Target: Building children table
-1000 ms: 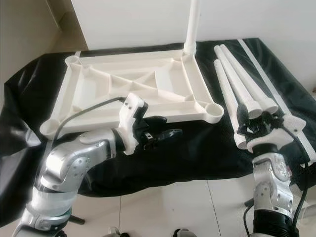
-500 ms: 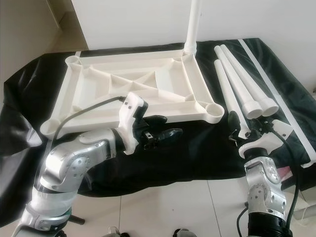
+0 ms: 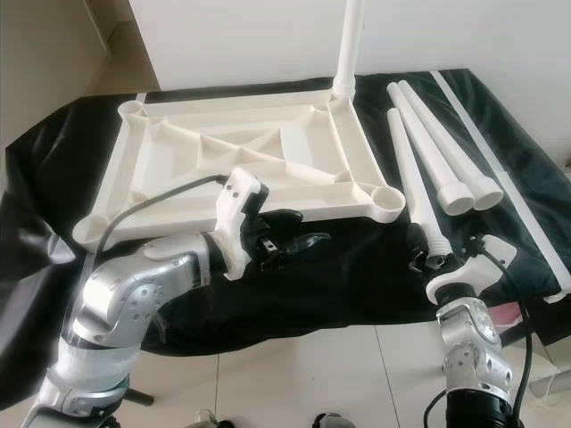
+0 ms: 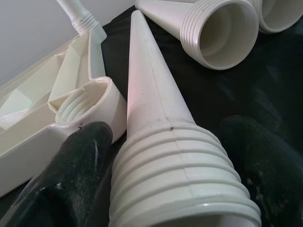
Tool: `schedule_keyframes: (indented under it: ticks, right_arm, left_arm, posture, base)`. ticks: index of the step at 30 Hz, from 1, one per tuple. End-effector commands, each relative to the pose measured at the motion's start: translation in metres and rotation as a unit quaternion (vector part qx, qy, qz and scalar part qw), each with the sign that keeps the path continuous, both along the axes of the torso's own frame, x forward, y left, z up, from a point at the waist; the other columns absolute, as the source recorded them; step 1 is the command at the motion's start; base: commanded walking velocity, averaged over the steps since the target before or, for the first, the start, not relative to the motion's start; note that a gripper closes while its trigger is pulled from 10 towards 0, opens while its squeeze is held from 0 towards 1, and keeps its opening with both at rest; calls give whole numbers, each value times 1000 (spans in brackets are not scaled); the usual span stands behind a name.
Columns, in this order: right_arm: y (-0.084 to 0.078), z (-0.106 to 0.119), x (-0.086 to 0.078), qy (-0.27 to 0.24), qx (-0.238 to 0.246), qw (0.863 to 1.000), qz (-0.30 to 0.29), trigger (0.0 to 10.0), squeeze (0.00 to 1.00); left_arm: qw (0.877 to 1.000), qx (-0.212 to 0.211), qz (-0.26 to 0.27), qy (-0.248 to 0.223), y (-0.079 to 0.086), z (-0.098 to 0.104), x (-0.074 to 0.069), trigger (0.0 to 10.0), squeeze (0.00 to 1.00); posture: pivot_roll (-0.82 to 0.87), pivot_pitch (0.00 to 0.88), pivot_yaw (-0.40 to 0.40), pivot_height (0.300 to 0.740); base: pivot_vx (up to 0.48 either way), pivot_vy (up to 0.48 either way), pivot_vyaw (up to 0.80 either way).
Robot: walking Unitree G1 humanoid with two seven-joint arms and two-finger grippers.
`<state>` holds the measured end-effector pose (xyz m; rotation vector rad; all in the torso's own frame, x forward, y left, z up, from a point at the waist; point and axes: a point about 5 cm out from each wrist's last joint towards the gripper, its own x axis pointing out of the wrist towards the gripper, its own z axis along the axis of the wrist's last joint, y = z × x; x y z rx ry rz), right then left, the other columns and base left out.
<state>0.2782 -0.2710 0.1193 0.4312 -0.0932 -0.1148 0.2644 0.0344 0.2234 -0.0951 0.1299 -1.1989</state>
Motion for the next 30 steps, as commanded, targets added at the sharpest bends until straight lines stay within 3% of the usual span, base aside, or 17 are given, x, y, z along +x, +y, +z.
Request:
schedule_keyframes:
  ticks: [1, 3, 7, 17, 20, 21, 24, 26, 30]
  right_arm:
    - [-3, -5, -5, 4, 1, 1000, -6, 10000, 0]
    - [-5, 11, -6, -34, -16, 999, -8, 10000, 0]
    - [-7, 25, -6, -60, -32, 998, -13, 10000, 0]
    - [-12, 53, -4, -86, -71, 993, -32, 10000, 0]
    - [-12, 59, 3, -73, -81, 993, -36, 10000, 0]
    - [-11, 60, 13, -37, -117, 991, -45, 10000, 0]
    - [-10, 62, 20, -10, -144, 988, -52, 10000, 0]
    - [-7, 64, 33, 34, -182, 981, -64, 10000, 0]
    - [-3, 71, 43, 53, -204, 974, -78, 10000, 0]
  left_arm:
    - [1000, 3, -14, 0, -3, 0, -4, 10000, 0]
    - [1000, 3, -17, 0, -4, 0, -5, 10000, 0]
    - [1000, 4, -18, -1, -4, 0, -5, 10000, 0]
    - [1000, 3, -15, -2, -3, 0, -5, 10000, 0]
    - [1000, 3, -15, -1, -4, 0, -5, 10000, 0]
    - [1000, 3, -15, -1, -4, 0, -5, 10000, 0]
    - [1000, 3, -15, -1, -4, 0, -5, 10000, 0]
    - [1000, 3, -15, 0, -4, 0, -5, 10000, 0]
    - [1000, 3, -13, 1, -3, -1, -6, 10000, 0]
  posture:
    - [-53, 97, 25, 740]
    - [-55, 94, 26, 740]
    - [-54, 92, 24, 740]
    - [-55, 89, 17, 740]
    - [-55, 88, 17, 740]
    - [-55, 87, 17, 740]
    - [-55, 88, 17, 740]
    - [-51, 87, 15, 740]
    - [-50, 89, 15, 740]
  base:
    - [0, 0, 0]
    - [0, 0, 0]
    - [0, 0, 0]
    - [0, 0, 0]
    - [0, 0, 0]
    - [0, 0, 0]
    - [0, 0, 0]
    - [0, 0, 0]
    - [0, 0, 0]
